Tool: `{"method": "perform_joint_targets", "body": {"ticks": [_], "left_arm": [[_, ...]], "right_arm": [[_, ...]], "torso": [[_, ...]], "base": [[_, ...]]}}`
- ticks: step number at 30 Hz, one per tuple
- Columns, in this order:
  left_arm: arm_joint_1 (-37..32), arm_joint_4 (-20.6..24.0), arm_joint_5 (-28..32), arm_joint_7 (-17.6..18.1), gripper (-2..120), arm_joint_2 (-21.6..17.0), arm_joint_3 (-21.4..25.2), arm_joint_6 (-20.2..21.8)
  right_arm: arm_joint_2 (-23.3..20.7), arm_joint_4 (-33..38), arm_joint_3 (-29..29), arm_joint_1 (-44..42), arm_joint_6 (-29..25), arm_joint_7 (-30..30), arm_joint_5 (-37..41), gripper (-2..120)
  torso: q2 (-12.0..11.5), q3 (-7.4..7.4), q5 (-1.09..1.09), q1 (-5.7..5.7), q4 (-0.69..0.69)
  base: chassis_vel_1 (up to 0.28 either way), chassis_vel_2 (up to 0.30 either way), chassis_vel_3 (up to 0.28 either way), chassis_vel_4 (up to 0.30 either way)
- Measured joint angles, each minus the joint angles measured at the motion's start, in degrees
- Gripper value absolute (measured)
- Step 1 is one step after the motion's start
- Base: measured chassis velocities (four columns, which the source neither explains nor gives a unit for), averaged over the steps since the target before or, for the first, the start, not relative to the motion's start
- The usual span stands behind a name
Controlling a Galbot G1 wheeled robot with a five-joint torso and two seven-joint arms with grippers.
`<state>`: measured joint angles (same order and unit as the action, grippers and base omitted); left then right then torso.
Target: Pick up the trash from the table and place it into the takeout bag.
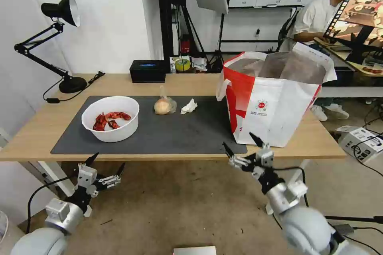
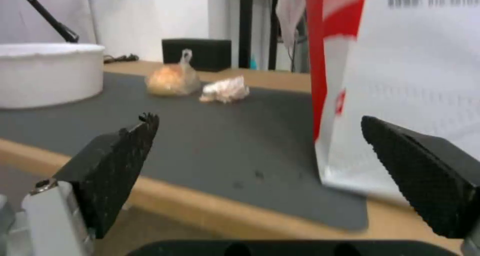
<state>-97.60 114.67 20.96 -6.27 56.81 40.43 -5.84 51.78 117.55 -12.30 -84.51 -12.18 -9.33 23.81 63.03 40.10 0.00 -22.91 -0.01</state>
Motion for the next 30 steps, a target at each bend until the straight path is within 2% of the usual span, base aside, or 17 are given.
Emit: {"method": "perform_joint_targets", "body": {"ticks": [9,30], "left_arm": [[-1.1,0.1,-0.6,0.5,100,1.1,0.3,-0.5],[-0.8,-0.2,-0.1,0.5,100,0.8,-0.1,-1.2]], "right_arm": [[2.8,-1.5,0.9,-2.2,-1.3,0.1,-2.1,100],[2.8,-0.2,0.9,-3.3,-0.9,-0.1,-3.2,100]], "torso": [[0.0,0.00,0.00,0.00,0.01],[0.0,0.01,0.00,-0.01,0.00]], "base": [[0.000,0.000,0.000,0.000],[0.000,0.000,0.000,0.000]]}}
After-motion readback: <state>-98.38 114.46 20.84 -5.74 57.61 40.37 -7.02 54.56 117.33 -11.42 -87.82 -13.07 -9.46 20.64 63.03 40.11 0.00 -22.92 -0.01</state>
